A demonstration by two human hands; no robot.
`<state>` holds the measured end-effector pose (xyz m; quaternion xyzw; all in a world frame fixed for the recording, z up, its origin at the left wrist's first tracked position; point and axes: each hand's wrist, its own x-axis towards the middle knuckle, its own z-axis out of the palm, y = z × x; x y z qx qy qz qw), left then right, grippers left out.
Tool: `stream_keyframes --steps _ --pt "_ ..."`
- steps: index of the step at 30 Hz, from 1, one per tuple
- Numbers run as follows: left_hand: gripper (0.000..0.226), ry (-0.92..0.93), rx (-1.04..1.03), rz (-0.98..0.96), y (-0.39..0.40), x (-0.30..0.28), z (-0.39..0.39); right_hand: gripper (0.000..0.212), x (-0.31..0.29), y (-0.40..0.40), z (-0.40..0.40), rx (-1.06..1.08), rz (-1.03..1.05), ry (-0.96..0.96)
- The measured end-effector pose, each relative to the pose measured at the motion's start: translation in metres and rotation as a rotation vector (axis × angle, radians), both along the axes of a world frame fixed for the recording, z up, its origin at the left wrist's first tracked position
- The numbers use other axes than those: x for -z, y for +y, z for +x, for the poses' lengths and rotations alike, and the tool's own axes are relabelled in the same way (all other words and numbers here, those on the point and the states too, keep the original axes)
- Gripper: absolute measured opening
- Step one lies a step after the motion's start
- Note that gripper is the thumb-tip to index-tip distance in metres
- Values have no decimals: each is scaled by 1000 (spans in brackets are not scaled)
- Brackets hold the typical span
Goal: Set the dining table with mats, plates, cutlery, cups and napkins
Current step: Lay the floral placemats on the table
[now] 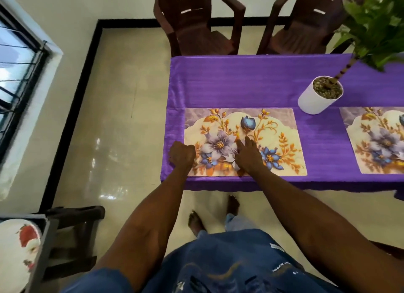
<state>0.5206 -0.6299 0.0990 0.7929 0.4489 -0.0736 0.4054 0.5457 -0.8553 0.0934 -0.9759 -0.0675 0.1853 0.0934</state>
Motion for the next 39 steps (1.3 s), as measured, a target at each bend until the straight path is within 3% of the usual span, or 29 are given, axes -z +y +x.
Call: stream_keyframes --steps 4,9,12,16,19,22,26,31,39 --pt "50 -72 104 164 -21 -25 -11 66 5 2 -1 1 -2 -20" --pt "56 -115 132 94 -49 -31 -24 66 7 -1 -2 -34 -36 -12" --pt "48 -133 28 24 -47 -37 -24 64 8 -4 -3 -44 -14 -12" --pt "41 -172 30 -27 -24 -26 -18 56 -2 -15 -1 0 130 -39" --pt "38 -181 26 -35 -19 -19 -16 61 -9 -39 -1 185 198 -105" --pt "33 -191 27 11 -25 -18 -16 69 -12 -77 -2 418 105 -161" --pt "40 -157 28 65 -38 -16 -18 80 -15 -118 -4 641 59 -87" --pt "50 -69 61 119 -52 -23 -17 71 -16 -128 -5 673 93 -43" --pt "49 -39 42 160 -57 -33 -13 53 -27 -140 -4 703 117 -140"
